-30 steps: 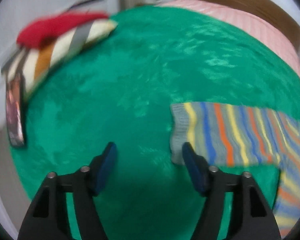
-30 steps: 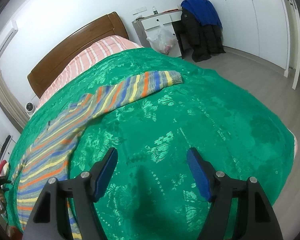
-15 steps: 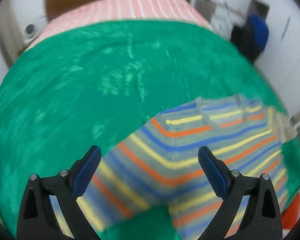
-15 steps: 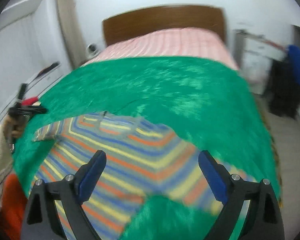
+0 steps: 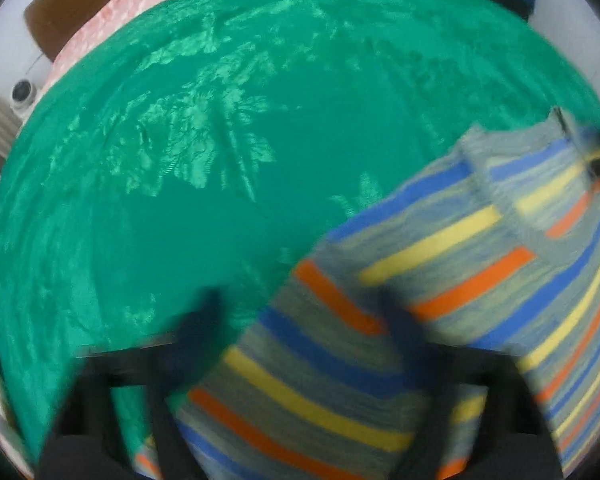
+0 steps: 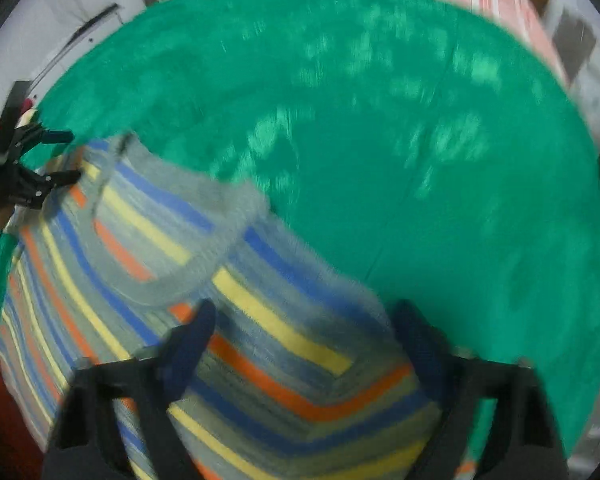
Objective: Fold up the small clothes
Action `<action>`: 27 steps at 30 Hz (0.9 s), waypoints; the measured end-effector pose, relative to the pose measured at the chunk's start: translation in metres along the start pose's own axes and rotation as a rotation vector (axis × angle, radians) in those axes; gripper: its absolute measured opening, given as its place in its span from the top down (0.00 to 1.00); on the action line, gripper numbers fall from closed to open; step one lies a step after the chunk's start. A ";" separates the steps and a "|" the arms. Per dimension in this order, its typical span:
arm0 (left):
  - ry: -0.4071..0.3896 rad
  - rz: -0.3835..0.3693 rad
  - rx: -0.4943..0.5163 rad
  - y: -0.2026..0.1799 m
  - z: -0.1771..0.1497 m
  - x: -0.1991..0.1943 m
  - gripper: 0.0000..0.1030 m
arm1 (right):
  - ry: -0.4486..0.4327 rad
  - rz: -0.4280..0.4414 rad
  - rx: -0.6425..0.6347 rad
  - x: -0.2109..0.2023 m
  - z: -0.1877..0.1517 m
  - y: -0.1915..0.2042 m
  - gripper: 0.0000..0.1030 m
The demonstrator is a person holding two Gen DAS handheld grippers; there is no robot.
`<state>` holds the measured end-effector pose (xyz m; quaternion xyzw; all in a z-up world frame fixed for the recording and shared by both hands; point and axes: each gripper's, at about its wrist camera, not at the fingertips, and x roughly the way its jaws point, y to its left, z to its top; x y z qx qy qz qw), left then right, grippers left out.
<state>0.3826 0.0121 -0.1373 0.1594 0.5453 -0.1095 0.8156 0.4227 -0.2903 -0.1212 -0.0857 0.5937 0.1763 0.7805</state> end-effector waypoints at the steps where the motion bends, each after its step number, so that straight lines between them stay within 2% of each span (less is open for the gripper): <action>1: -0.018 0.084 0.002 -0.005 -0.002 -0.006 0.99 | 0.012 -0.046 -0.008 0.003 -0.002 0.003 0.71; 2: -0.062 0.156 0.020 -0.012 -0.006 -0.013 1.00 | -0.004 -0.091 -0.018 -0.001 -0.005 0.008 0.93; 4: -0.109 0.251 0.027 -0.021 -0.014 -0.024 1.00 | -0.027 -0.144 -0.028 -0.014 -0.011 0.021 0.93; 5: -0.136 0.291 0.011 -0.021 -0.016 -0.031 1.00 | -0.044 -0.199 -0.054 -0.020 -0.014 0.029 0.94; 9: -0.209 0.373 -0.046 -0.011 -0.005 -0.051 1.00 | -0.157 -0.531 -0.221 -0.044 -0.020 0.068 0.94; 12: -0.240 0.405 -0.059 -0.009 0.012 -0.056 1.00 | -0.195 -0.607 -0.227 -0.047 -0.008 0.073 0.94; 15: -0.257 0.439 -0.088 -0.001 0.026 -0.051 1.00 | -0.214 -0.646 -0.217 -0.044 0.008 0.073 0.94; 18: -0.245 0.453 -0.133 0.005 0.036 -0.033 1.00 | -0.210 -0.647 -0.182 -0.028 0.033 0.069 0.94; 24: -0.151 0.461 -0.101 -0.001 0.022 0.031 0.96 | -0.131 -0.557 -0.079 0.018 0.035 0.052 0.93; 25: -0.165 0.463 -0.092 -0.003 0.019 0.030 0.92 | -0.132 -0.540 -0.061 0.023 0.034 0.049 0.93; 26: -0.170 0.453 -0.094 -0.003 0.018 0.025 0.83 | -0.148 -0.517 -0.044 0.022 0.032 0.047 0.84; 27: -0.166 0.455 -0.104 -0.002 0.016 0.019 0.53 | -0.154 -0.513 -0.033 0.020 0.032 0.045 0.65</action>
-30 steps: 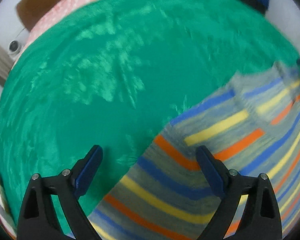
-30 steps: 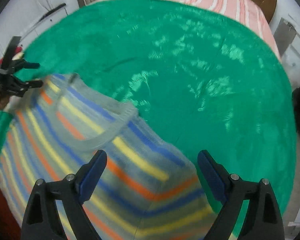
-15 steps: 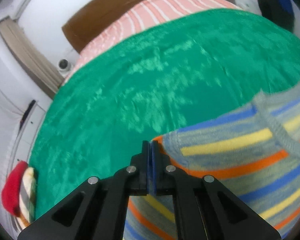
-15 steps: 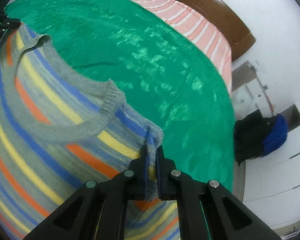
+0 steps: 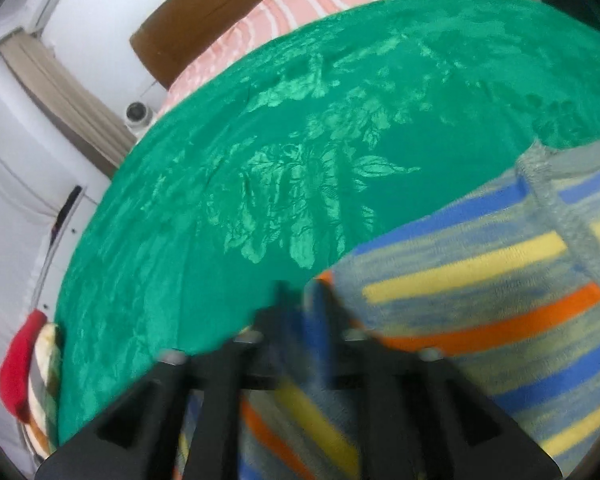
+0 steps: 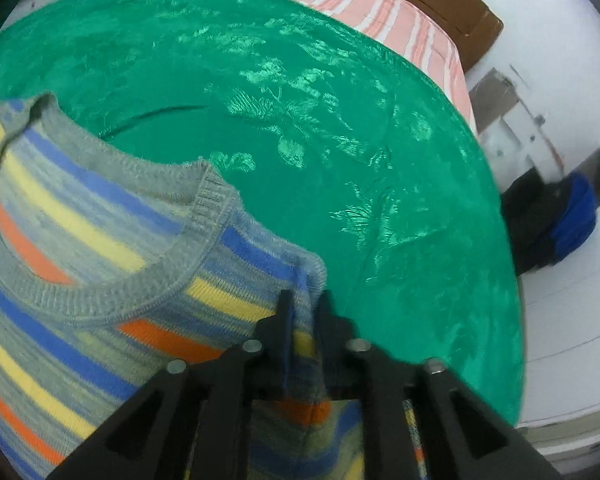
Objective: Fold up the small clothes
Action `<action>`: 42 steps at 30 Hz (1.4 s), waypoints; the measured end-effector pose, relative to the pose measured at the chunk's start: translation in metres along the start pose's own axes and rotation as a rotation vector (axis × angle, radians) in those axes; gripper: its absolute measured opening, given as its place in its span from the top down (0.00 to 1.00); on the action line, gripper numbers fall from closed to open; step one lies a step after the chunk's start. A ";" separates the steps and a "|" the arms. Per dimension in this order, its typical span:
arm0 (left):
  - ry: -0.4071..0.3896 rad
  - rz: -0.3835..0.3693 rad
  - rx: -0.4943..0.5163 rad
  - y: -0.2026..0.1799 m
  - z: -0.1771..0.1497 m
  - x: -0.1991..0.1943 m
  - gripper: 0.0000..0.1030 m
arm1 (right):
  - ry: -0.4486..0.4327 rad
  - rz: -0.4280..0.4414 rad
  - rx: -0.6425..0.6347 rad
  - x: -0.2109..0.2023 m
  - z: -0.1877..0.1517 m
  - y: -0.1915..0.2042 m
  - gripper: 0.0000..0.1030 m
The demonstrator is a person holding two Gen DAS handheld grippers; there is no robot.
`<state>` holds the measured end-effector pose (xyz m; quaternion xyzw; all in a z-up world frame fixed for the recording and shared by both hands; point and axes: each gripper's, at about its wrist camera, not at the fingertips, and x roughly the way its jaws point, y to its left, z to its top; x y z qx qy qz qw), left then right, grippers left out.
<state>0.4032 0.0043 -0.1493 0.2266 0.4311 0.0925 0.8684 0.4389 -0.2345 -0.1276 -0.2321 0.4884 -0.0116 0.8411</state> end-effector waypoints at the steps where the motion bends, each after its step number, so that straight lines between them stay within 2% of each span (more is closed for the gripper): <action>1: -0.002 0.006 -0.013 0.007 0.000 -0.008 0.21 | 0.002 0.005 0.023 -0.004 -0.002 -0.007 0.49; 2: -0.025 0.004 -0.035 0.017 -0.002 -0.021 0.14 | 0.003 0.010 0.041 -0.010 -0.004 -0.014 0.22; 3: -0.063 -0.019 -0.066 0.030 -0.007 -0.039 0.12 | -0.009 0.025 0.058 -0.020 -0.008 -0.023 0.17; 7: -0.088 -0.148 -0.157 0.075 -0.049 -0.102 0.09 | -0.126 -0.002 0.127 -0.087 -0.048 -0.063 0.16; 10: -0.079 -0.225 -0.205 0.098 -0.105 -0.147 0.05 | -0.223 -0.020 0.170 -0.148 -0.101 -0.081 0.14; 13: -0.038 -0.270 -0.232 0.104 -0.169 -0.174 0.04 | -0.286 -0.015 0.229 -0.198 -0.167 -0.083 0.05; 15: -0.009 -0.263 -0.267 0.102 -0.212 -0.176 0.04 | -0.310 -0.004 0.293 -0.222 -0.217 -0.077 0.04; 17: 0.042 -0.282 -0.323 0.095 -0.246 -0.162 0.04 | -0.306 0.004 0.355 -0.228 -0.252 -0.067 0.04; 20: 0.040 -0.303 -0.423 0.094 -0.276 -0.142 0.02 | -0.283 0.039 0.470 -0.222 -0.294 -0.050 0.04; 22: -0.013 -0.299 -0.465 0.095 -0.286 -0.142 0.00 | -0.267 0.056 0.554 -0.213 -0.320 -0.040 0.04; 24: -0.016 -0.292 -0.465 0.093 -0.285 -0.142 0.00 | -0.256 0.045 0.622 -0.201 -0.338 -0.036 0.04; 27: -0.014 -0.306 -0.478 0.095 -0.288 -0.142 0.00 | -0.180 0.044 0.689 -0.175 -0.354 -0.033 0.03; 28: -0.018 -0.312 -0.483 0.096 -0.289 -0.142 0.00 | -0.190 0.054 0.702 -0.171 -0.359 -0.032 0.03; 35: -0.053 -0.292 -0.475 0.093 -0.299 -0.145 0.00 | -0.238 0.056 0.693 -0.167 -0.365 -0.027 0.00; 42: -0.071 -0.257 -0.445 0.087 -0.300 -0.146 0.00 | -0.245 0.056 0.693 -0.169 -0.368 -0.026 0.00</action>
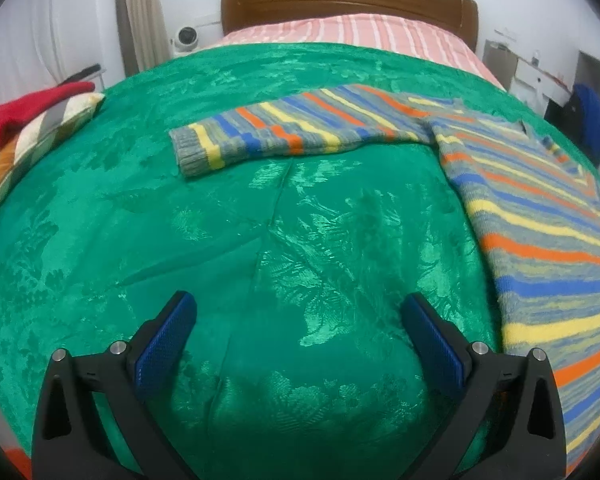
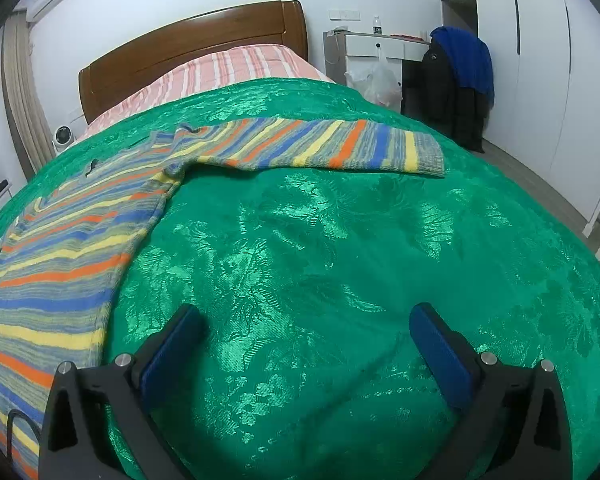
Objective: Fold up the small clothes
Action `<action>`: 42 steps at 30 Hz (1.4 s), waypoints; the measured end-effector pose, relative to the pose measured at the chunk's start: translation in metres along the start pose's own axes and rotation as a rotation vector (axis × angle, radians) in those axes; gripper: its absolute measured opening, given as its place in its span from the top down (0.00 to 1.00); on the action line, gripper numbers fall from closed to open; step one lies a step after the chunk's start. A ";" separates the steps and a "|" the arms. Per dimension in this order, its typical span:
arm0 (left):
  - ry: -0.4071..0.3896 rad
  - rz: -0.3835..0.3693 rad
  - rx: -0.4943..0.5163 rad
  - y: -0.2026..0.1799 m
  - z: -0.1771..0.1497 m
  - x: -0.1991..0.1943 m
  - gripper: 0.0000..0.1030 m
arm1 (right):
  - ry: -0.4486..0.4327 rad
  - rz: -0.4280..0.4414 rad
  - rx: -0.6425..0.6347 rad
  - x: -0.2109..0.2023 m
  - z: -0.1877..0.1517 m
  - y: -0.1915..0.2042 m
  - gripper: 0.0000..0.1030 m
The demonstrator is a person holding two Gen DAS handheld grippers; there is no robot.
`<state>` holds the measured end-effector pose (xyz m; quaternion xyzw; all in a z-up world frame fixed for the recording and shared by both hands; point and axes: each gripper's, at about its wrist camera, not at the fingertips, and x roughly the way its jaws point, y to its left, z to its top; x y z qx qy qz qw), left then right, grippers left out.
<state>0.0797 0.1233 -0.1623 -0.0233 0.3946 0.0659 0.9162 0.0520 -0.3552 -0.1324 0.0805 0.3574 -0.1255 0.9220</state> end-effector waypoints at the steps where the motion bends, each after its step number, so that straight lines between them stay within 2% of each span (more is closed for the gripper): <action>1: 0.001 0.000 0.000 0.000 0.000 0.000 0.00 | 0.000 -0.001 0.000 0.000 0.000 0.000 0.00; 42: -0.006 0.001 0.006 -0.002 0.002 0.001 0.00 | -0.008 -0.007 -0.004 0.002 0.002 -0.002 0.00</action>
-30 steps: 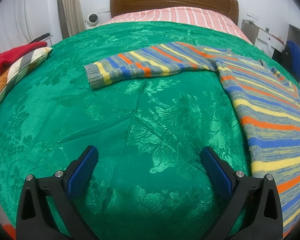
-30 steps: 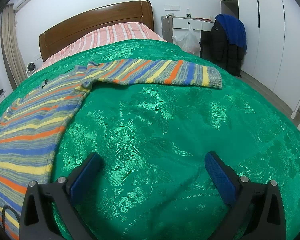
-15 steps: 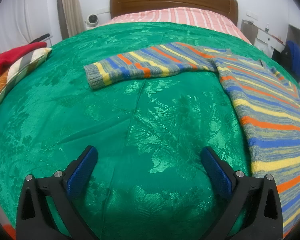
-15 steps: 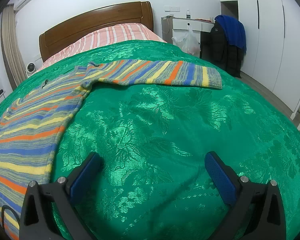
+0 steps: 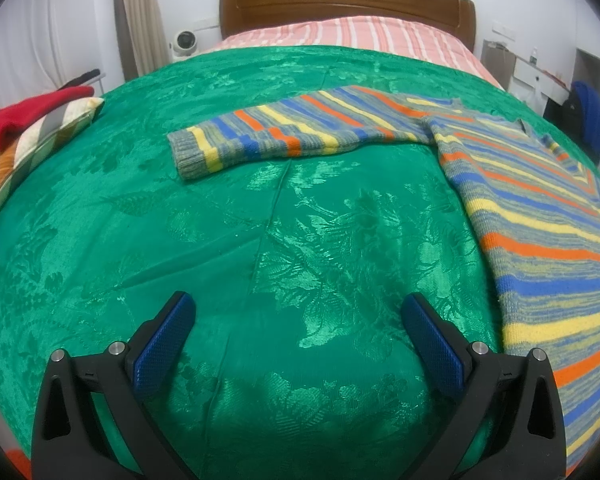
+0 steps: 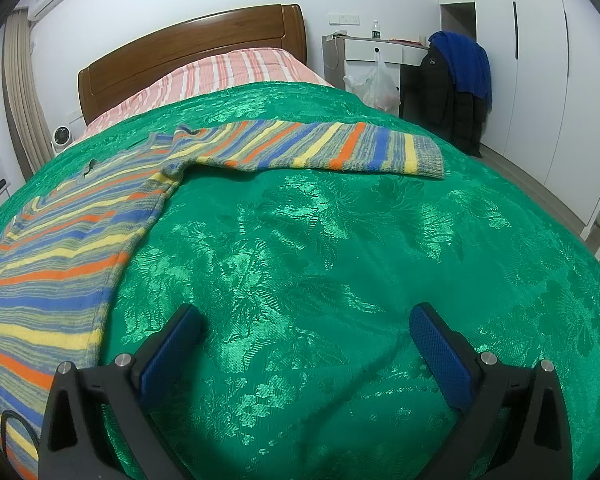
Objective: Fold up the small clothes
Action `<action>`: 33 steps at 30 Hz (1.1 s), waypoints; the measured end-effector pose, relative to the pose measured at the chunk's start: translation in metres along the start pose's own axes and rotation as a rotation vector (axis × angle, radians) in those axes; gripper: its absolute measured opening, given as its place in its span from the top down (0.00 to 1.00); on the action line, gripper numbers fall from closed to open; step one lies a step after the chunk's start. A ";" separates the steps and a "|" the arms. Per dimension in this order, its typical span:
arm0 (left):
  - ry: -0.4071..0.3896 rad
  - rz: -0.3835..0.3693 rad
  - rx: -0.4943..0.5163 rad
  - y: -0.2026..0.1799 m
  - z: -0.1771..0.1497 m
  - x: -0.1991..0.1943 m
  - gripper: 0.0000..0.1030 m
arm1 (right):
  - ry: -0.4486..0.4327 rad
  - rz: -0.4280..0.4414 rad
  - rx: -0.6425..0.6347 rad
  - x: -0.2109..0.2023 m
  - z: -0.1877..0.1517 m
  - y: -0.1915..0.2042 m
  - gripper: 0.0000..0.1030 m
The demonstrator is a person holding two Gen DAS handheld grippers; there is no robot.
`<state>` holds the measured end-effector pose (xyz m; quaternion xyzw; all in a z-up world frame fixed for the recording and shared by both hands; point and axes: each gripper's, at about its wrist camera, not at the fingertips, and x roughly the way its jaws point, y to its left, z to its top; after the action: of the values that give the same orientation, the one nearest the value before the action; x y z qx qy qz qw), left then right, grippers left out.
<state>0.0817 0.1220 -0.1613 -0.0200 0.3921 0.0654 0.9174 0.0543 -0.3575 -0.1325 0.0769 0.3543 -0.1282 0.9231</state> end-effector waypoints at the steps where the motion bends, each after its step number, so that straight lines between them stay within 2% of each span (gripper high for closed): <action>1: 0.000 0.000 0.000 0.000 0.000 0.000 0.00 | 0.000 0.000 0.000 0.000 0.000 0.000 0.00; 24: -0.011 0.000 -0.001 0.000 0.001 0.001 0.00 | -0.001 -0.005 -0.003 0.002 0.000 0.001 0.00; 27: -0.013 0.002 -0.001 0.000 0.000 0.001 0.00 | 0.025 -0.011 -0.015 0.003 0.005 0.002 0.00; 29: -0.016 0.002 0.000 -0.001 0.001 0.002 0.00 | 0.080 0.025 -0.021 0.002 0.014 0.000 0.00; 30: -0.016 0.000 0.001 -0.001 0.001 0.001 0.00 | 0.096 0.068 -0.003 0.001 0.020 -0.005 0.01; 33: -0.020 0.001 0.000 -0.001 0.000 0.002 0.00 | 0.084 0.207 0.163 -0.008 0.055 -0.050 0.01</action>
<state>0.0835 0.1211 -0.1625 -0.0190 0.3831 0.0660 0.9211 0.0688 -0.4170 -0.0897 0.1931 0.3713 -0.0572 0.9064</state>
